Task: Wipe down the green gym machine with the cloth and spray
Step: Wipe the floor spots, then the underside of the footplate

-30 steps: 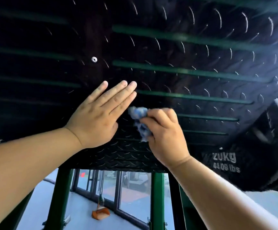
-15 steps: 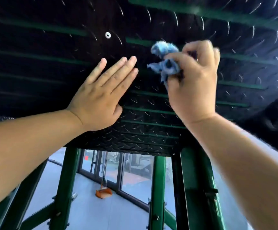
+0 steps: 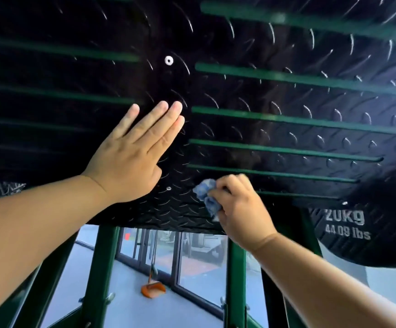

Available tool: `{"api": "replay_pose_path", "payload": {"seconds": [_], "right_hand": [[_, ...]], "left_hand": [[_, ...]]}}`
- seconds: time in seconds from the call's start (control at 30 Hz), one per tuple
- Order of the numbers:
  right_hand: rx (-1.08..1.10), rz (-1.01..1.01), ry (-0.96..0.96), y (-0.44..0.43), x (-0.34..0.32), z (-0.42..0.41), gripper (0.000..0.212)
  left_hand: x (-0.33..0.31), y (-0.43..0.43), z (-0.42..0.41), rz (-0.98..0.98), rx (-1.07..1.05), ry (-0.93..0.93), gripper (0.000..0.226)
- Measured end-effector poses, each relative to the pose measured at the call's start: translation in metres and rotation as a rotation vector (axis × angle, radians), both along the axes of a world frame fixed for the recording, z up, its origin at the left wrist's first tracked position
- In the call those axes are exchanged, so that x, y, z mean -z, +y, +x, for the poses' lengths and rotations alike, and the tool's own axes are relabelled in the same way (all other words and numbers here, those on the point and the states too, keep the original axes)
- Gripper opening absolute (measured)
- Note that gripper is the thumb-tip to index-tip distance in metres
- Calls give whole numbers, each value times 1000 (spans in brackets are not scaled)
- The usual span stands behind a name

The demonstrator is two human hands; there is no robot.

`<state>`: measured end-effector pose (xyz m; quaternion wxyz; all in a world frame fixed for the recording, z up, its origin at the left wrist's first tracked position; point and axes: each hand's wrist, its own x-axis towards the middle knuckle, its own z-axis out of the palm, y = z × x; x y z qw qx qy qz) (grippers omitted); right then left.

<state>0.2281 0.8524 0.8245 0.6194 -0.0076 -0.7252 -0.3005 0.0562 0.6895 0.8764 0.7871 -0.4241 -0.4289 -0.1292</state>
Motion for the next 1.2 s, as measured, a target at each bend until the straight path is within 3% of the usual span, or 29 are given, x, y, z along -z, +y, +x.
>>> {"api": "replay_pose_path", "payload": {"seconds": [0.2,0.27,0.37,0.47,0.57,0.63,0.73,0.9,1.03,1.2], "right_hand": [[-284,271,381,-100,-85,23,26],[-287,340,408,-109,-96,10,25],[-226,317,171,-68,-59,-34,19],[-57,77,-155,-4,5,-64,32],[-8,-50,-224,19,24,-73,23],[-21,-31,-167,7,16,-72,8],[-139,60,31,-38,-14,-50,24],[-277,320,352,-103,-83,-2,24],[-128,381,59,-45,-46,-22,16],[49,201,-197,51,19,-31,12]], "left_hand": [[17,-17,-15,28,63,-149,82],[24,-17,-22,29,40,-165,82],[32,-14,-33,-11,11,-159,81],[38,-8,-42,-52,0,-159,77],[42,-3,-50,-60,-9,-152,75],[49,3,-53,-97,-13,-164,76],[63,9,-53,-157,-33,-194,80],[65,17,-42,-178,16,-164,74],[68,31,-36,-178,30,-177,76],[89,61,-46,-227,-8,-173,75]]}}
